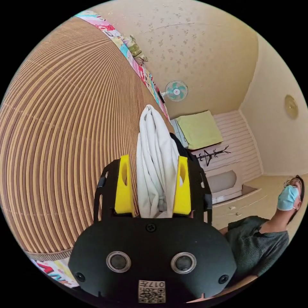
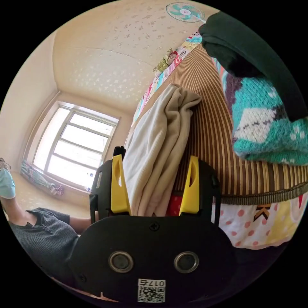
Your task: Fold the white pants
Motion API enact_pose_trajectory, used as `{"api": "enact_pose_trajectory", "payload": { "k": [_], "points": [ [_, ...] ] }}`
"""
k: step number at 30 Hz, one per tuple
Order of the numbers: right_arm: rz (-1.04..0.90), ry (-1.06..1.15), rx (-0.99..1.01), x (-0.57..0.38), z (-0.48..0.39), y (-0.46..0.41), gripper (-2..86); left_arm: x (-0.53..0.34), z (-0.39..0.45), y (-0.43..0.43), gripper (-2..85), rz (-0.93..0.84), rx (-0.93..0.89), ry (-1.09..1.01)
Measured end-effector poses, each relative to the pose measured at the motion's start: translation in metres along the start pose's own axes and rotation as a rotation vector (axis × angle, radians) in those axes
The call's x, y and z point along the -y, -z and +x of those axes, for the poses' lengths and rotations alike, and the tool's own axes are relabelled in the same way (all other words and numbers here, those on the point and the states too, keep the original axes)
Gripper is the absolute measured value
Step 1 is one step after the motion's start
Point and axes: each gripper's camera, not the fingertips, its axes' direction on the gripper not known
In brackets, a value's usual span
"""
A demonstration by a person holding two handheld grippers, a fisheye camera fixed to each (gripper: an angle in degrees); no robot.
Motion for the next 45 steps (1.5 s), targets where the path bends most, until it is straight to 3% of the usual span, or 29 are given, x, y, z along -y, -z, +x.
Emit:
{"api": "enact_pose_trajectory", "payload": {
  "k": [2,5,8,12,18,21,23,25,28,32,35,36,38,39,42,45],
  "points": [
    [-0.072,0.018,0.027,0.007,0.003,-0.006,24.6,0.005,0.001,-0.043,18.1,-0.242,-0.123,0.027],
    [-0.159,-0.051,0.135,0.02,0.016,-0.008,21.7,-0.004,0.011,-0.062,16.7,-0.325,-0.18,0.075],
    [-0.299,-0.133,0.404,0.021,0.035,-0.027,16.8,-0.022,0.02,-0.049,14.1,-0.371,-0.22,0.092],
    [-0.336,-0.039,0.551,0.024,-0.006,-0.055,14.4,-0.04,0.042,0.018,12.9,-0.304,-0.233,0.058],
    [-0.428,0.148,0.746,0.087,-0.136,-0.171,13.0,-0.054,0.114,0.21,13.0,0.002,-0.099,-0.088],
    [-0.43,0.279,0.846,0.125,-0.24,-0.25,12.8,-0.081,0.164,0.341,15.1,0.29,-0.017,-0.21],
    [-0.416,0.312,0.903,0.143,-0.301,-0.303,12.8,-0.163,0.206,0.444,15.9,0.691,0.093,-0.308],
    [-0.407,0.264,0.933,0.156,-0.349,-0.366,12.8,-0.24,0.229,0.487,14.9,0.949,0.223,-0.321],
    [-0.386,0.103,0.913,0.161,-0.393,-0.477,12.4,-0.345,0.236,0.491,13.0,1.134,0.386,-0.303],
    [-0.353,-0.054,0.585,0.137,-0.371,-0.613,10.6,-0.422,0.168,0.413,12.5,1.085,0.513,-0.015],
    [-0.581,-0.228,0.344,0.101,-0.287,-0.681,9.6,-0.454,0.089,0.332,11.4,0.952,0.431,0.214],
    [-0.582,-0.281,0.475,0.087,-0.258,-0.684,8.9,-0.459,0.074,0.316,10.9,0.915,0.4,0.257],
    [-0.624,-0.333,0.591,0.072,-0.23,-0.675,5.6,-0.469,0.035,0.266,10.5,0.763,0.322,0.337],
    [-0.702,-0.301,0.469,0.068,-0.221,-0.66,3.7,-0.471,0.03,0.259,10.4,0.729,0.325,0.343],
    [-0.799,0.025,0.486,0.068,-0.218,-0.59,1.7,-0.464,0.025,0.246,9.9,0.614,0.414,0.335],
    [-0.811,0.163,0.543,0.057,-0.187,-0.485,1.1,-0.435,0.048,0.249,8.8,0.571,0.508,0.191]
  ]
}}
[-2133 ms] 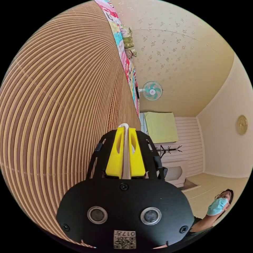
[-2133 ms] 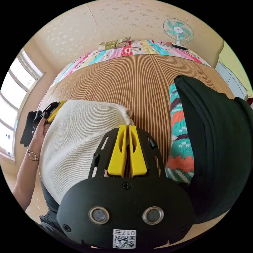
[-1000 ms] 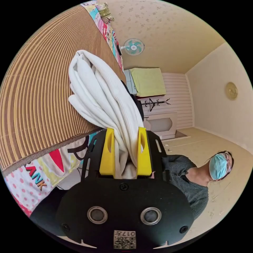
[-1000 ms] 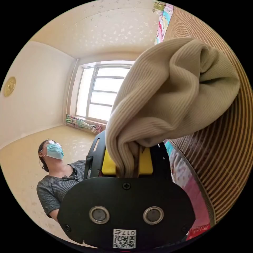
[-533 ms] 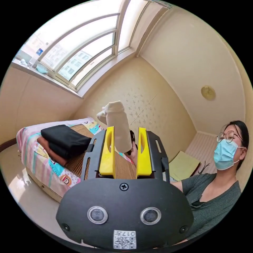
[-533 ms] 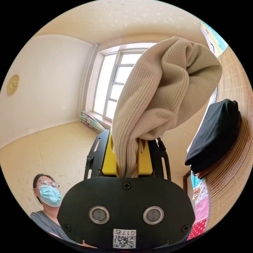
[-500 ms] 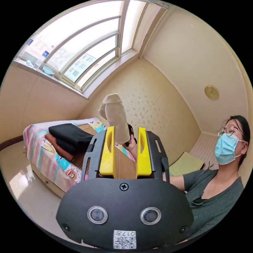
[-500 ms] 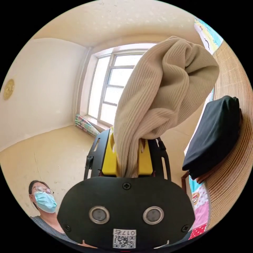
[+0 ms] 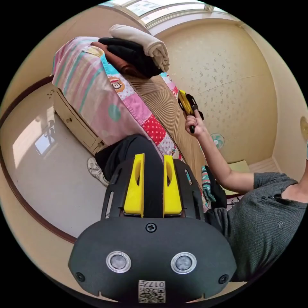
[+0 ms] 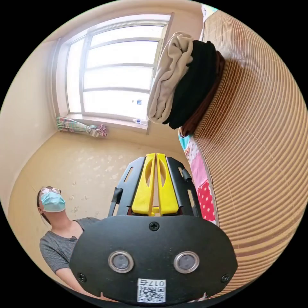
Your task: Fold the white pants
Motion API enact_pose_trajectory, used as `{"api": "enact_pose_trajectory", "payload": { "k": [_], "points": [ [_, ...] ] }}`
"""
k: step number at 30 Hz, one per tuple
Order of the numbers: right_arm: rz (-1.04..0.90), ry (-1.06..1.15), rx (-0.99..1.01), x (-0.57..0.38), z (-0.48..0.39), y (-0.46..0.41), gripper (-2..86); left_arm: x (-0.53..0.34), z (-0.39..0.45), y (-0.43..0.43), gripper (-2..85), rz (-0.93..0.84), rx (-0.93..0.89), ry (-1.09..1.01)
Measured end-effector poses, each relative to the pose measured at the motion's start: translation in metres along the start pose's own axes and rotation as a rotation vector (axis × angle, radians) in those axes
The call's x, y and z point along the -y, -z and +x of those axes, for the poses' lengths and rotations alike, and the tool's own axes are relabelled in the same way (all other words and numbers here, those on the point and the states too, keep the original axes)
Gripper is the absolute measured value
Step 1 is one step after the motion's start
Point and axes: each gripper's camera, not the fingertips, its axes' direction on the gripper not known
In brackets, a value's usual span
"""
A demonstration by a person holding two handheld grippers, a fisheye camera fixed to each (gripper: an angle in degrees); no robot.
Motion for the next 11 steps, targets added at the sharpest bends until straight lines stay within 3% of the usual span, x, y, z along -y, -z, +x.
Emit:
{"api": "enact_pose_trajectory", "payload": {
  "k": [4,7,9,11],
  "points": [
    [0.179,-0.063,-0.095,-0.13,-0.025,0.106,1.1,0.023,0.064,-0.016,6.6,0.046,0.12,-0.228],
    [0.402,-0.115,-0.519,-0.244,-0.085,0.188,1.7,0.022,0.099,-0.04,4.7,0.095,0.087,-0.239],
    [0.58,-0.218,-0.979,-0.324,-0.143,0.228,2.7,0.018,0.119,-0.054,3.7,0.104,0.02,-0.238],
    [0.735,-0.305,-1.26,-0.375,-0.181,0.247,4.5,0.007,0.151,-0.072,1.0,0.102,-0.003,-0.294]
  ]
}}
